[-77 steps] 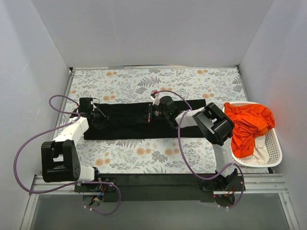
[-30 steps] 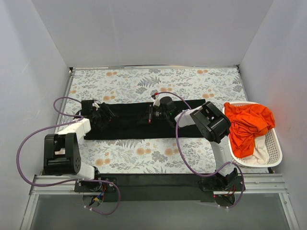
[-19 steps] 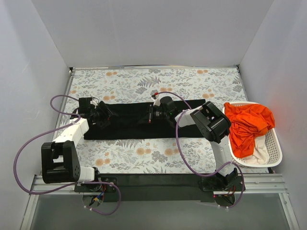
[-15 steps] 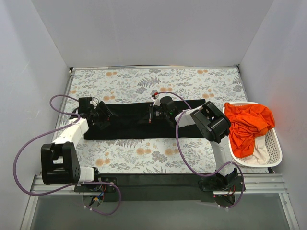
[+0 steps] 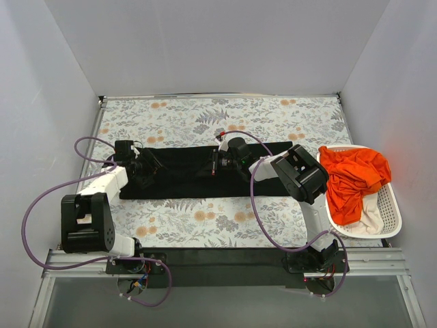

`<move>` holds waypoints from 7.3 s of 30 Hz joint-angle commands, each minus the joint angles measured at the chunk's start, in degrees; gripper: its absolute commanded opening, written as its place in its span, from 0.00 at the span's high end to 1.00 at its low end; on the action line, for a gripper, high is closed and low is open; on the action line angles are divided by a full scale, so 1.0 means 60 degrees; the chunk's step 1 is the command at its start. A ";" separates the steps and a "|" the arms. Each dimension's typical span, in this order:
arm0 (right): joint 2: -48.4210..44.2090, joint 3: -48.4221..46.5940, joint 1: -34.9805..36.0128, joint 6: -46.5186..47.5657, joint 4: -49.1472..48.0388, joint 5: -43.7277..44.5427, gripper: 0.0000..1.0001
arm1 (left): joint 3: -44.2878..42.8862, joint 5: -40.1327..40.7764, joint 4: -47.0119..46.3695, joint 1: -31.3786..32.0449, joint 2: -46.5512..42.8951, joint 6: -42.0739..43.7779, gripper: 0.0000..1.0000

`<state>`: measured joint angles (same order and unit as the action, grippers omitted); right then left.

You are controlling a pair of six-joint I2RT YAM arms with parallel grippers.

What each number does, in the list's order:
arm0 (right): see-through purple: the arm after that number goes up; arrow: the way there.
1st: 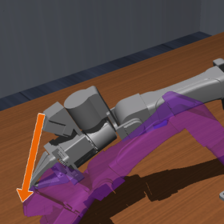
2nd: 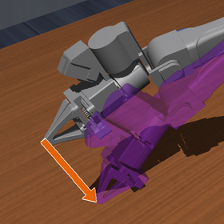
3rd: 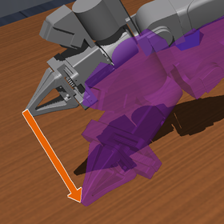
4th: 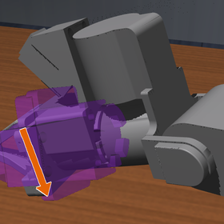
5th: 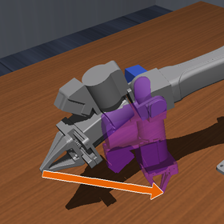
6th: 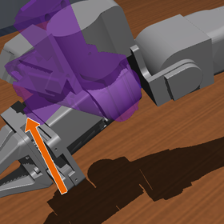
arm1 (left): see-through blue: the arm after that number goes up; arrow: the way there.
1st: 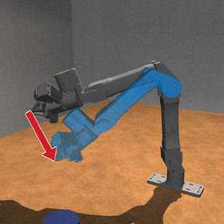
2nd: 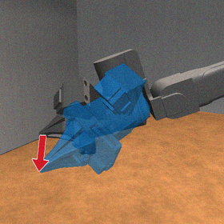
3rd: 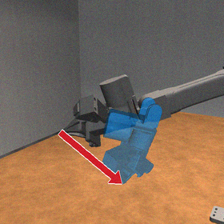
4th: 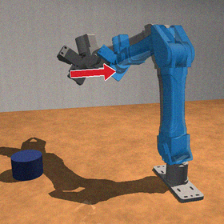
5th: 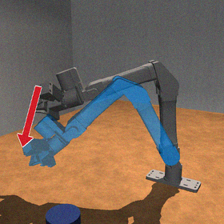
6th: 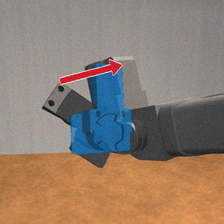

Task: Fold and stack the t-shirts
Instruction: Fold the tshirt

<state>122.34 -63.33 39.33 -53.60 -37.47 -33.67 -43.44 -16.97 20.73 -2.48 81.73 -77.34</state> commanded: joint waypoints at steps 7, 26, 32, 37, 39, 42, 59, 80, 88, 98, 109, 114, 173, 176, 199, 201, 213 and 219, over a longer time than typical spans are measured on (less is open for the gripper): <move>-0.0029 -0.0255 -0.0066 0.0160 -0.0302 -0.0204 0.90 | 0.0663 0.0002 -0.0204 0.0033 -0.0277 0.0088 0.41; -0.0249 -0.0065 -0.0198 0.0043 -0.0244 -0.0277 0.91 | -0.0450 0.0514 0.1509 0.0033 -0.0219 -0.0044 0.93; -0.0366 0.0067 -0.0198 0.0042 0.0063 -0.0292 0.90 | -0.0421 0.0793 0.1701 0.0033 0.0278 -0.0074 0.90; -0.0468 0.0111 -0.0198 0.0393 0.0649 -0.0145 0.78 | -0.0435 0.0865 0.1555 0.0047 0.0543 -0.0088 0.78; -0.0571 0.0052 -0.0227 0.0627 0.0941 -0.0072 0.73 | -0.0538 0.1040 0.1569 0.0047 0.0310 -0.0088 0.67; -0.0893 -0.0254 -0.0242 0.1211 0.1453 0.0191 0.70 | -0.0801 0.1304 0.1613 0.0033 -0.0218 -0.0074 0.55; -0.0397 -0.3079 -0.0139 0.2445 0.2877 -0.0188 0.71 | -0.1666 0.1013 0.0034 0.0282 0.0394 -0.0264 0.60; 0.1042 -0.2908 -0.1340 0.2823 0.2408 -0.0526 0.74 | -0.2545 0.1364 -0.0907 0.0589 0.2756 -0.0294 0.52; -0.2077 -0.1165 -0.1896 0.5049 0.4424 0.1065 0.71 | -0.2691 0.3074 0.0086 0.1742 0.0501 -0.0425 0.34; -0.4979 0.0871 -0.1897 0.7073 0.8044 0.4658 0.66 | -0.2661 0.4703 0.1042 0.3430 0.1025 -0.1626 0.27; -0.5420 0.2073 -0.1882 0.7659 0.8911 0.5756 0.64 | -0.2867 0.5055 0.0940 0.3885 0.2666 -0.2154 0.27; -0.4967 0.2366 -0.1809 0.7689 0.9218 0.5685 0.63 | -0.3072 0.5040 0.0910 0.3885 0.3500 -0.2154 0.28; -0.4219 0.0565 0.3947 0.6473 1.1694 0.4996 0.69 | -0.4540 0.4572 0.1099 0.3592 0.0386 0.1042 0.02; -0.4306 0.0492 0.4094 0.6473 1.2017 0.5069 0.68 | -0.3544 0.4426 0.1480 0.3651 -0.0362 0.0850 0.02; -0.7236 0.2424 0.0740 0.6092 1.1520 0.5760 0.49 | 0.0883 0.3355 0.4630 0.8702 -0.2623 -0.5243 0.18; -0.7266 0.2659 0.0740 0.6019 1.1330 0.5685 0.50 | 0.0839 0.3546 0.4762 0.9098 -0.2227 -0.5507 0.21; -0.6782 0.3435 0.0725 0.5799 1.0435 0.4777 0.53 | 0.0809 0.3708 0.4485 0.9510 -0.1216 -0.5743 0.45; -0.6475 0.3582 0.0740 0.5770 1.0318 0.4791 0.55 | 0.0883 0.3576 0.4207 0.9627 -0.0776 -0.5714 0.53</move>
<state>82.17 -42.85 43.77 -18.33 26.15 -4.67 -38.50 3.97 47.11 54.72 76.40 -110.61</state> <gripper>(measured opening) 0.456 0.476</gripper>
